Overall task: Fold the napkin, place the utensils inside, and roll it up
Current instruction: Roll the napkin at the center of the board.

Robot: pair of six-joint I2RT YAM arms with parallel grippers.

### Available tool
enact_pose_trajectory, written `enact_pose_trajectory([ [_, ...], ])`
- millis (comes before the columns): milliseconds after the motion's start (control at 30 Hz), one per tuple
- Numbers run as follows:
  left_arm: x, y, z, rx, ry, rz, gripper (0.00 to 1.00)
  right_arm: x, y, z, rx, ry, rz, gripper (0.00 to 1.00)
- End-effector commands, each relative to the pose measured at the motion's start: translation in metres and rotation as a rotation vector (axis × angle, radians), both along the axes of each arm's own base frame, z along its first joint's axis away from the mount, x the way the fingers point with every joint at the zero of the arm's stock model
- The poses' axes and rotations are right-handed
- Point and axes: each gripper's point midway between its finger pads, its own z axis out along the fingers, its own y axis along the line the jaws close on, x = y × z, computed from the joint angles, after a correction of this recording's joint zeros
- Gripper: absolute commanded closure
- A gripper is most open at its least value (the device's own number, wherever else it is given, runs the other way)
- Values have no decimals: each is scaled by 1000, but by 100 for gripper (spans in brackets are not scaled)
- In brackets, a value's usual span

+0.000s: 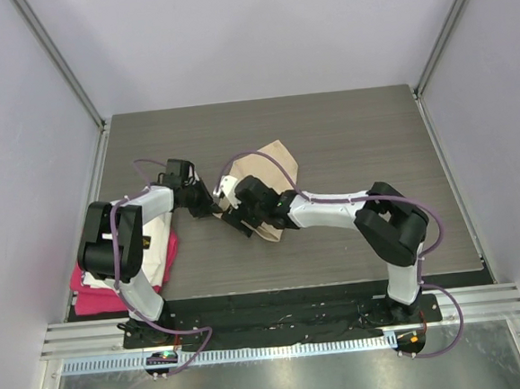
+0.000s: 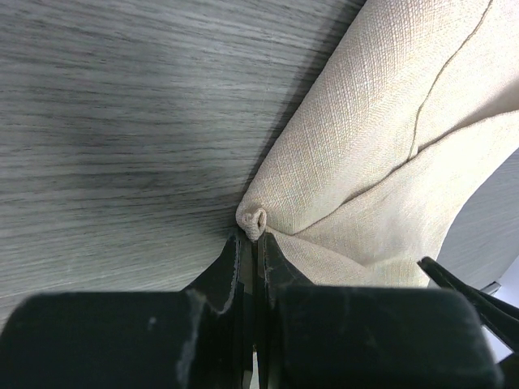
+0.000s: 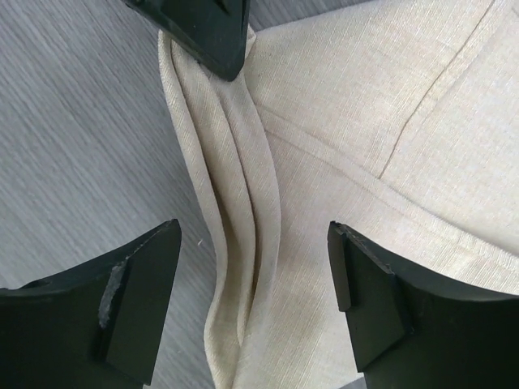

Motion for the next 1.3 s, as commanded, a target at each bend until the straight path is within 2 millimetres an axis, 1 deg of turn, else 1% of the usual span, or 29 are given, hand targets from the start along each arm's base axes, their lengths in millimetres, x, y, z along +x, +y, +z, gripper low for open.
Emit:
enact_pose_trajectory([
  [0, -5, 4, -2, 13, 31, -13, 100, 13, 5, -1, -5, -76, -5, 22],
  [67, -5, 5, -2, 12, 31, -11, 100, 10, 5, -9, -17, -60, 9, 28],
  [100, -5, 5, -2, 13, 31, -10, 100, 10, 5, -9, -15, -56, 10, 30],
  [133, -5, 4, -2, 13, 30, -11, 100, 7, 6, -10, -15, -51, 17, 35],
  [233, -4, 5, -1, 11, 24, -9, 100, 2, 6, -14, -20, -40, 37, 39],
  [367, -2, 4, 1, 8, 20, -11, 100, -4, 5, -23, -38, -20, 53, 49],
  [400, -2, 3, 2, 6, 15, -12, 100, -4, 3, -31, -55, -10, 46, 52],
  [433, 0, 3, 3, 2, 8, -14, 100, -4, 3, -33, -62, -6, 43, 54],
  [467, -1, 1, 3, -8, 8, -18, 100, -4, 2, -36, -76, 5, 38, 60],
  [533, 1, -1, 7, -26, -15, -22, 100, -10, -2, -47, -108, 45, 43, 66],
  [567, 3, -4, 10, -41, -33, -29, 100, -10, 0, -45, -106, 56, 45, 69],
  [600, 4, -4, 14, -44, -49, -28, 100, -15, 2, -48, -104, 81, 62, 76],
  [633, 4, -4, 15, -47, -58, -27, 92, -19, 2, -50, -114, 111, 73, 79],
  [667, 7, -3, 17, -42, -72, -19, 87, -21, 1, -52, -116, 138, 75, 83],
  [700, 8, -1, 22, -39, -90, -12, 82, -30, 6, -53, -97, 190, 110, 90],
  [733, 8, 1, 23, -32, -97, -8, 70, -35, 5, -54, -109, 230, 119, 94],
  [800, 11, 8, 27, -4, -123, 16, 58, -42, 8, -52, -92, 297, 123, 99],
  [833, 9, 10, 32, 6, -142, 20, 47, -49, 10, -50, -83, 348, 140, 99],
  [867, 9, 16, 31, 35, -152, 41, 43, -53, 11, -47, -70, 386, 137, 99],
  [900, 4, 20, 28, 51, -148, 50, 37, -56, 8, -47, -73, 428, 133, 99],
  [933, 4, 24, 34, 64, -175, 62, 34, -59, 13, -42, -45, 462, 147, 99],
  [1000, 1, 33, 35, 106, -198, 90, 30, -62, 10, -39, -32, 526, 132, 99],
  [1033, -4, 37, 34, 118, -204, 102, 29, -64, 16, -33, -3, 560, 150, 99],
  [1067, -7, 40, 35, 130, -213, 110, 29, -64, 15, -35, 2, 590, 142, 99],
  [1100, -11, 46, 29, 153, -214, 125, 28, -66, 14, -34, 12, 624, 136, 99],
  [1133, -12, 47, 35, 149, -241, 132, 28, -61, 14, -29, 43, 652, 134, 99],
  [1200, -17, 48, 33, 140, -273, 136, 27, -59, 13, -31, 66, 705, 117, 99],
  [1233, -18, 47, 36, 128, -296, 134, 26, -50, 9, -30, 91, 736, 83, 99],
  [1267, -18, 45, 45, 110, -340, 134, 25, -52, 8, -34, 106, 782, 87, 99],
])
